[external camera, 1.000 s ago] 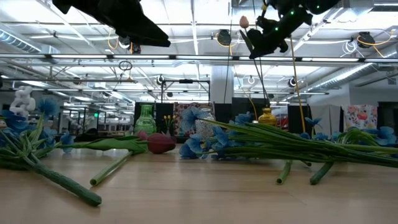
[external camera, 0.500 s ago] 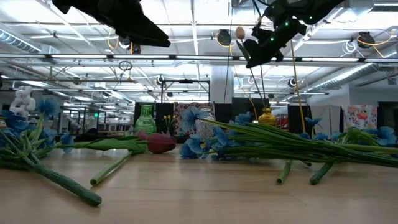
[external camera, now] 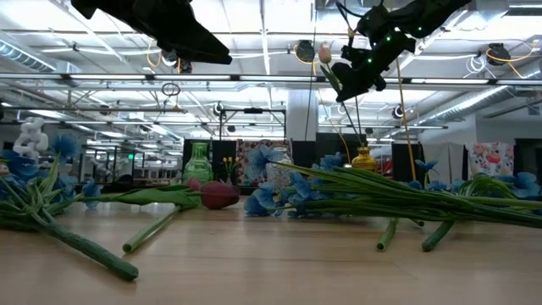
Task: Sort flowers into vase by color
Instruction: Put the left yellow tulip into the orange vase
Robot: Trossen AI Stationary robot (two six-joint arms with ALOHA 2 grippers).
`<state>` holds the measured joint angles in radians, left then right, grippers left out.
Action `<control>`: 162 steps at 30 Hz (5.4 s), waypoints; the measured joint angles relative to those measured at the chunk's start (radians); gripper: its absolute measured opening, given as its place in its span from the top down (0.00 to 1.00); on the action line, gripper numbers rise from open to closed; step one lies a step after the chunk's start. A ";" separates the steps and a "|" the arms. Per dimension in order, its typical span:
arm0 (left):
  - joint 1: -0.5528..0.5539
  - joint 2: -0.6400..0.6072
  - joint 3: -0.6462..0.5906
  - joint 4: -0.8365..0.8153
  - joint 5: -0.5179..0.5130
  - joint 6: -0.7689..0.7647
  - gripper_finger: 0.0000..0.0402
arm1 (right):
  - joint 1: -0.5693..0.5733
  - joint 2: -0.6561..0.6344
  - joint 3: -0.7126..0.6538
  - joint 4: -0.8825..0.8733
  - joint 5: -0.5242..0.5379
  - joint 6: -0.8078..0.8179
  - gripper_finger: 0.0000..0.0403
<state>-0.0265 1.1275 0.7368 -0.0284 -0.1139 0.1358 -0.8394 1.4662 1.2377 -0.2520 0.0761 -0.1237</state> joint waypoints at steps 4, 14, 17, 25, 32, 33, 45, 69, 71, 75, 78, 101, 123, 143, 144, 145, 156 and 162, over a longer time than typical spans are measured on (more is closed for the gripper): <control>0.000 0.000 0.000 0.000 0.000 0.000 0.51 | 0.000 0.000 -0.007 -0.004 0.000 0.000 0.99; 0.000 0.000 0.000 0.000 0.000 -0.001 0.51 | 0.000 0.000 -0.096 0.000 0.001 0.008 0.96; 0.000 0.000 0.000 0.000 0.000 -0.001 0.51 | 0.000 0.000 -0.121 0.005 0.002 0.008 0.94; 0.000 0.000 0.000 0.001 0.000 -0.001 0.51 | 0.000 0.000 -0.162 0.048 0.003 0.010 0.93; 0.000 0.000 0.000 0.001 0.000 -0.001 0.51 | 0.000 0.000 -0.162 0.036 0.034 0.030 0.93; 0.000 0.000 0.000 0.002 0.000 -0.001 0.51 | 0.000 0.000 -0.162 0.034 0.034 0.030 0.93; 0.000 0.000 0.000 -0.003 0.000 -0.001 0.51 | 0.000 -0.002 -0.162 0.000 0.052 0.056 0.77; -0.003 0.000 0.000 0.001 0.001 -0.027 0.51 | 0.112 -0.400 -0.162 -0.366 -0.011 0.237 0.39; -0.008 0.000 0.000 0.004 0.002 -0.027 0.51 | 0.172 -0.430 -0.161 -0.402 -0.035 0.262 0.40; -0.017 0.000 0.000 0.004 0.005 -0.027 0.51 | 0.345 -0.465 -0.161 -0.479 -0.051 0.336 0.42; -0.022 0.000 0.000 0.005 0.005 -0.026 0.51 | 0.499 -0.467 -0.162 -0.522 -0.008 0.412 0.44; -0.056 0.000 0.000 0.004 0.006 -0.266 0.51 | 1.215 -0.113 -0.455 -0.128 0.132 0.770 0.51; -0.146 0.178 0.000 0.011 0.005 -0.256 0.51 | 1.144 0.189 -0.360 -0.091 0.140 0.617 0.51; -0.146 0.180 0.000 0.021 0.004 -0.258 0.51 | 1.133 0.243 -0.360 -0.083 0.154 0.582 0.92; -0.146 0.180 0.000 0.021 0.004 -0.258 0.51 | 1.133 0.240 -0.360 -0.084 0.154 0.579 0.95; -0.146 0.180 0.000 0.021 0.004 -0.258 0.51 | 1.132 0.236 -0.360 -0.084 0.154 0.575 0.97; -0.146 0.180 0.000 0.020 0.004 -0.259 0.51 | 1.129 0.040 -0.360 -0.106 0.272 0.585 0.99; -0.146 0.180 0.000 0.019 0.003 -0.299 0.51 | 1.135 -0.139 -0.360 -0.098 0.428 0.542 1.00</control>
<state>-0.1722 1.3071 0.7368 -0.0096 -0.1104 -0.1632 0.2956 1.3270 0.8776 -0.3503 0.5043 0.4184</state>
